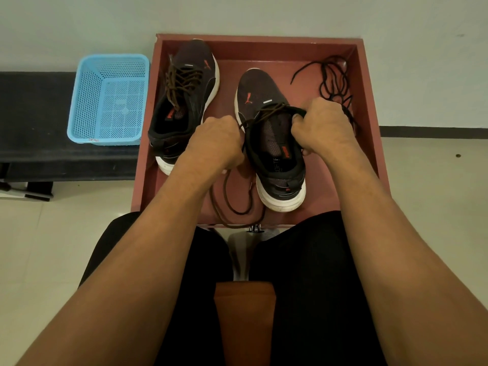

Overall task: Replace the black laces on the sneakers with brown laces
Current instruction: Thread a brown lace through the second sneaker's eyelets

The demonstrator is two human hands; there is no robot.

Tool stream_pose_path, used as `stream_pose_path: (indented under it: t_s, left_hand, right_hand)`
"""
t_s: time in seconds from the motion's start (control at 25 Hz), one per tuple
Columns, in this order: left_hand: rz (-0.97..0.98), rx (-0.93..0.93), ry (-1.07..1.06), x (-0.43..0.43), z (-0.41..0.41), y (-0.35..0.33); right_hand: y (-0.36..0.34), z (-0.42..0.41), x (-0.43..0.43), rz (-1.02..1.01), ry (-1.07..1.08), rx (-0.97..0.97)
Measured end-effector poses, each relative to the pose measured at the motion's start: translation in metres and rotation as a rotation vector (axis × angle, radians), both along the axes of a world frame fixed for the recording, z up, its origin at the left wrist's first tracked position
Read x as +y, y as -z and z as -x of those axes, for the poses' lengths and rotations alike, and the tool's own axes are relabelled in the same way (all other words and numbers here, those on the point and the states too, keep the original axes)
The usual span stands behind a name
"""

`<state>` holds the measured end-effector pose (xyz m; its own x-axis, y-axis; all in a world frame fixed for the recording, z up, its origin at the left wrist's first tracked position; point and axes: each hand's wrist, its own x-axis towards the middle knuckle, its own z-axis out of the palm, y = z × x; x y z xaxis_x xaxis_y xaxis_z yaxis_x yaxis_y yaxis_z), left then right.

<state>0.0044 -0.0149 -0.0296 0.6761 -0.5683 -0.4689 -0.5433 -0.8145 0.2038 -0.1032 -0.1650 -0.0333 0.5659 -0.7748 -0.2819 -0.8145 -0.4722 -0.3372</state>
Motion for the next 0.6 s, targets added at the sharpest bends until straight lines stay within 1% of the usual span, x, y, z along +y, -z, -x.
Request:
stream_pose_path:
  t_s: [0.16,0.32,0.4,0.52,0.6]
  left_hand:
    - [0.023,0.049,0.001,0.002,-0.007,0.006]
    - [0.179,0.113,0.018,0.006,-0.013,0.008]
    - [0.266,0.069,0.046,0.008,-0.013,0.007]
    - [0.435,-0.087,0.03,0.007,-0.015,0.009]
    - [0.521,-0.15,0.006,0.003,-0.015,0.011]
  right_hand:
    - [0.0,0.001,0.0,0.004,-0.013,-0.003]
    - [-0.001,0.003,0.001,-0.003,-0.064,-0.016]
    - [-0.003,0.004,0.002,-0.017,-0.098,-0.023]
    - [-0.005,0.006,0.004,-0.013,-0.125,-0.026]
    - [-0.007,0.007,0.004,-0.02,-0.118,-0.034]
